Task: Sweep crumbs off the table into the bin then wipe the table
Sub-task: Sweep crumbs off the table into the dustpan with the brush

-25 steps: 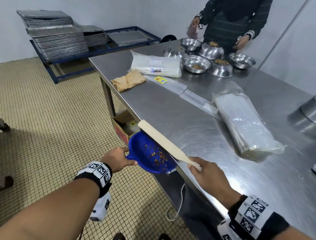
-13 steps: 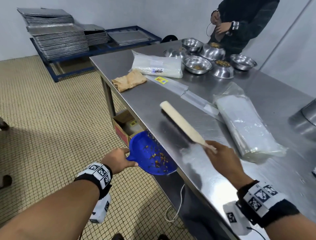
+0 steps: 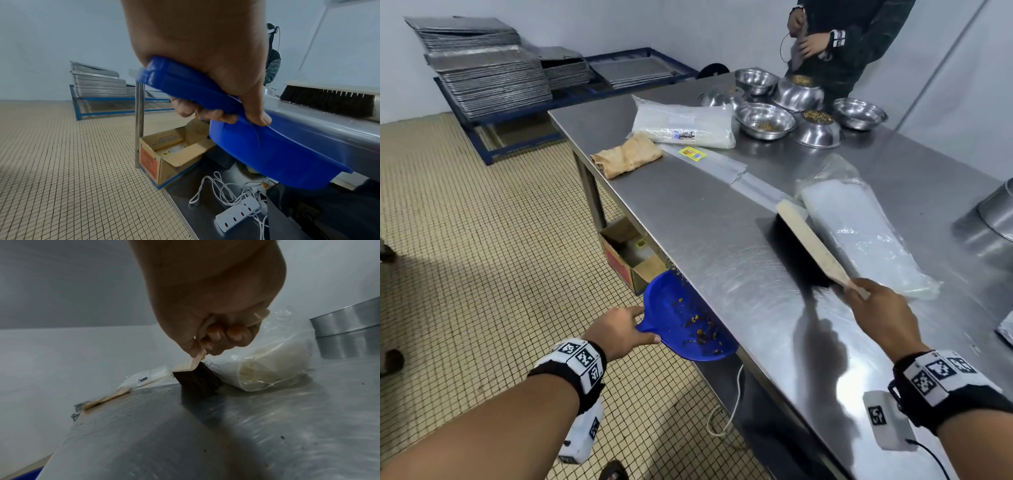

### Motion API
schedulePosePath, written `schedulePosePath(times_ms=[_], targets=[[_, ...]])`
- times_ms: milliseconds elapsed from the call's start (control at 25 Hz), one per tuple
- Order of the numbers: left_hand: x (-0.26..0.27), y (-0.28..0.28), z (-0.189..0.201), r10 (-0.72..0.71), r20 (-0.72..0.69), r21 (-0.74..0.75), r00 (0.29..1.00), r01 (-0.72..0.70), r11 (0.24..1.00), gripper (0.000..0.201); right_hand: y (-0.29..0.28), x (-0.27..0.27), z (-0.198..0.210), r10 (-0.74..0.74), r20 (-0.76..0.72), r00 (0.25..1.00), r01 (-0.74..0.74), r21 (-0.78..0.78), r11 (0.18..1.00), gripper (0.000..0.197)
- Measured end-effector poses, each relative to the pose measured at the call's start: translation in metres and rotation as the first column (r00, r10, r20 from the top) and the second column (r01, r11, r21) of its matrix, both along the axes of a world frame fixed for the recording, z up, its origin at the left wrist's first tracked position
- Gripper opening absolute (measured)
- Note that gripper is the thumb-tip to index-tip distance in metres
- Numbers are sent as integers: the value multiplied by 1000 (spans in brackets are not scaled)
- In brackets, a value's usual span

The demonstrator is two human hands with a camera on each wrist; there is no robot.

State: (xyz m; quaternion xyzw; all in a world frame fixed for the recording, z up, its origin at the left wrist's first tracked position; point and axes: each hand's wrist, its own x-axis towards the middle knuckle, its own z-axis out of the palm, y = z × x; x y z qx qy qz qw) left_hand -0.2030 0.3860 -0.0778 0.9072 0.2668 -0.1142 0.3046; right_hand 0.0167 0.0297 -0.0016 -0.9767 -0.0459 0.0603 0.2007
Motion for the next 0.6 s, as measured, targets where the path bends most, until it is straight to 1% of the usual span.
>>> schedulePosePath(times_ms=[120, 280, 440, 600], targets=[[-3, -21, 1, 59, 3, -4, 998, -59, 998, 75, -6, 4, -6, 86, -5, 996, -86, 7, 996, 37], [-7, -52, 1, 126, -16, 27, 992, -125, 992, 77, -10, -4, -9, 282, 26, 959, -282, 19, 959, 32], [-11, -67, 1, 138, -31, 28, 990, -137, 990, 80, -2, -34, -9, 398, -20, 917, -398, 8, 917, 35], [-12, -72, 6, 142, -48, 58, 989, -139, 989, 78, 16, -80, -10, 529, -78, 845, -527, 42, 849, 34]])
